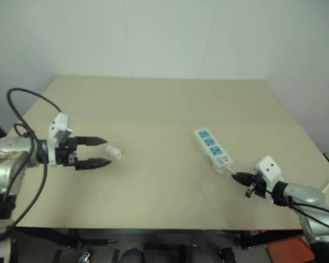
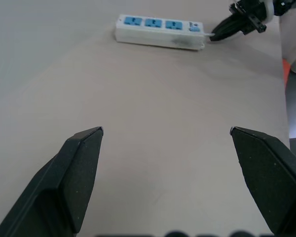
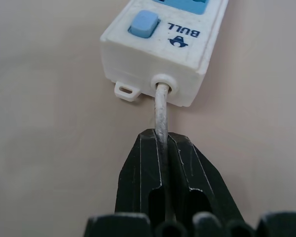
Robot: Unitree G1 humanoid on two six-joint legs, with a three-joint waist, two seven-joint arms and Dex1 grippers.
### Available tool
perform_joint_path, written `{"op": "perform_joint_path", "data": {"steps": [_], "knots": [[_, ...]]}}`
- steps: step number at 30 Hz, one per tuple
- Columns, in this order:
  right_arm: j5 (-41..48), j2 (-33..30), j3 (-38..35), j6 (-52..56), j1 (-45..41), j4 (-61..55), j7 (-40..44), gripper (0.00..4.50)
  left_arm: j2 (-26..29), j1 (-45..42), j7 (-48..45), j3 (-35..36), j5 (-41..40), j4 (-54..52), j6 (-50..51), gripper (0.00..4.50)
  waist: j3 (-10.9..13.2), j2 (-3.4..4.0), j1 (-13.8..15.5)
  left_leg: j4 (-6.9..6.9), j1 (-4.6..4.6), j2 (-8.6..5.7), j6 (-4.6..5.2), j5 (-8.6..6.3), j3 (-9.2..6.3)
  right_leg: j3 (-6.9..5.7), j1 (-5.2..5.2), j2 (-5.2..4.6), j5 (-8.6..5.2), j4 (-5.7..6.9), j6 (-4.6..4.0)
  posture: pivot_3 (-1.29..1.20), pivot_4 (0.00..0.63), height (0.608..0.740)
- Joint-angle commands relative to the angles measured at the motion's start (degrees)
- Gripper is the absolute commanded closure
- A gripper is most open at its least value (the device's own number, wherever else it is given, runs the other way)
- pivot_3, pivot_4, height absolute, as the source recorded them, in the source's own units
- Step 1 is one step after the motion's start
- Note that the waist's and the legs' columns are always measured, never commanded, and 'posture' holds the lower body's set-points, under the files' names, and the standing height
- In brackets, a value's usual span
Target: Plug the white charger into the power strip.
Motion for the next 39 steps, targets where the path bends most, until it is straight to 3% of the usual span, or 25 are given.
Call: {"op": "perform_joint_path", "data": {"steps": [1, 4, 10, 20, 31, 39], "knots": [[0.02, 1.95, -0.87, 0.2, 1.12, -4.28, -4.15, 3.14, -1.0, -4.59, -2.32, -1.87, 1.77, 3.39, -2.63, 0.0, 0.01, -0.01, -0.14, -0.01, 0.23, 0.01, -0.05, 0.05, 0.0, 0.03, 0.16, 0.04, 0.01, 0.05, -0.01, 0.0, 0.15, 0.74], [0.45, 5.57, -1.83, 0.1, 1.87, -6.87, -8.87, 2.08, -2.25, -8.02, -4.19, -3.67, 3.38, 6.97, -4.29, 0.0, 0.01, -0.02, -0.56, -0.03, 0.63, 0.11, -0.07, 0.06, -0.04, 0.02, 0.52, 0.15, -0.02, 0.1, -0.05, 0.0, 0.15, 0.74], [1.49, 11.92, -3.32, 0.23, 3.91, -11.59, -16.25, 0.01, -4.59, -13.4, -7.02, -6.14, 6.18, 12.75, -6.95, 0.0, 0.01, -0.02, -0.6, -0.08, 0.49, 0.08, -0.05, 0.04, -0.08, 0.04, 0.5, 0.14, 0.03, 0.0, -0.15, 0.0, 0.15, 0.74], [-1.2, 16.46, 0.08, -2.79, 1.21, -9.13, -20.75, 0.01, -6.4, -17.05, -9.34, -6.66, 9.09, 16.99, -8.67, 0.0, 0.01, -0.02, -0.8, -0.06, 0.45, 0.02, -0.02, 0.03, -0.09, 0.03, 0.45, 0.07, 0.01, 0.02, -0.11, 0.0, 0.15, 0.74], [-3.41, 20.12, 1.58, -9.43, -5.56, 2.35, -24.17, 0.01, -5.49, -14.72, -8.89, -5.41, 8.19, 13.35, -6.5, 0.0, 0.01, -0.02, -0.7, -0.07, 0.4, 0.01, -0.01, 0.03, -0.11, 0.02, 0.44, 0.04, 0.07, 0.0, -0.22, 0.0, 0.15, 0.74], [-2.05, 20.93, 3.25, -12.0, -6.64, 6.07, -21.32, 0.01, -4.73, -14.17, -8.64, -4.72, 8.1, 12.64, -5.87, 0.0, 0.01, -0.02, -0.73, -0.07, 0.41, 0.03, -0.02, 0.03, -0.13, 0.0, 0.44, 0.07, 0.08, 0.01, -0.23, 0.0, 0.15, 0.74]]}}
